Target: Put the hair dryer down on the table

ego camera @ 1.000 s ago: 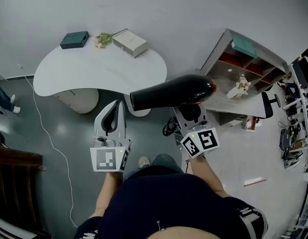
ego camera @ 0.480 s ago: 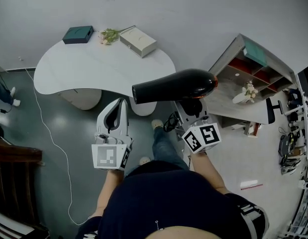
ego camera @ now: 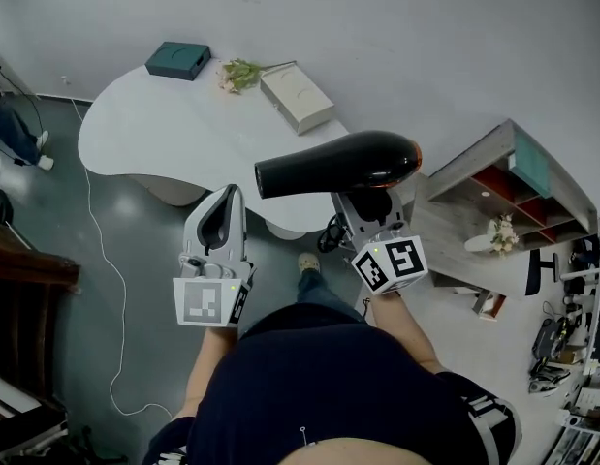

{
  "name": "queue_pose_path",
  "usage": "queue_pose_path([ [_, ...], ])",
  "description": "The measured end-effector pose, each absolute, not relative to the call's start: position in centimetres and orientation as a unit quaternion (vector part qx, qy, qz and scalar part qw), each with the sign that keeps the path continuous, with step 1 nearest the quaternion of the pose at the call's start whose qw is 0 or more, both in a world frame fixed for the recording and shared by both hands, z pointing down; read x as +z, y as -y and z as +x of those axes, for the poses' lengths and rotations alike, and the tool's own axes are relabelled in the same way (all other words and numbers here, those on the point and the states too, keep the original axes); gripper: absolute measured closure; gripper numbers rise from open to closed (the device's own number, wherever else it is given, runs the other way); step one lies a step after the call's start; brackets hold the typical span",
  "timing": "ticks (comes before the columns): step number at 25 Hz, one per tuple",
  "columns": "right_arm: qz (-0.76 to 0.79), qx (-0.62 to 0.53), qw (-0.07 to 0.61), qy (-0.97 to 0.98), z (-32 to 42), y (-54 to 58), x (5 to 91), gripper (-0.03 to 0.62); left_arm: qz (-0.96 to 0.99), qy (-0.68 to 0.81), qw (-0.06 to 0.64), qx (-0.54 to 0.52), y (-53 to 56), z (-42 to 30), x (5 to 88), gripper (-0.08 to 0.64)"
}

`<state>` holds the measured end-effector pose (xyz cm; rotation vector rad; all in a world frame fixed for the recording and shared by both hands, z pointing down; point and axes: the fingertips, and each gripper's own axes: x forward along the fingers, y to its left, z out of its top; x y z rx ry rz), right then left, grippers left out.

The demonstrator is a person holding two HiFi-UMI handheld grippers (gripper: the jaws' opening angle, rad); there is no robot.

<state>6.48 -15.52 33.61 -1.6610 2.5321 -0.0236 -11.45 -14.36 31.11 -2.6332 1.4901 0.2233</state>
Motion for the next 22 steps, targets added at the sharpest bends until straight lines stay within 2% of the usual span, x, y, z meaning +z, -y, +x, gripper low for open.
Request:
queue_pose_path([
  [12,-0.488,-0.025,0.025,-0.872,14.4,27.3,36.1,0.364,-0.829,-0.553,0.053,0.058,24.5,-3.3,31.4,0.548],
  [22,-0.483,-0.087,-0.027,-0.871,17.1,31.7,43.5,0.364,-0.817,-0.576,0.033,0.025,29.3,-1.2,34.5,0.548],
])
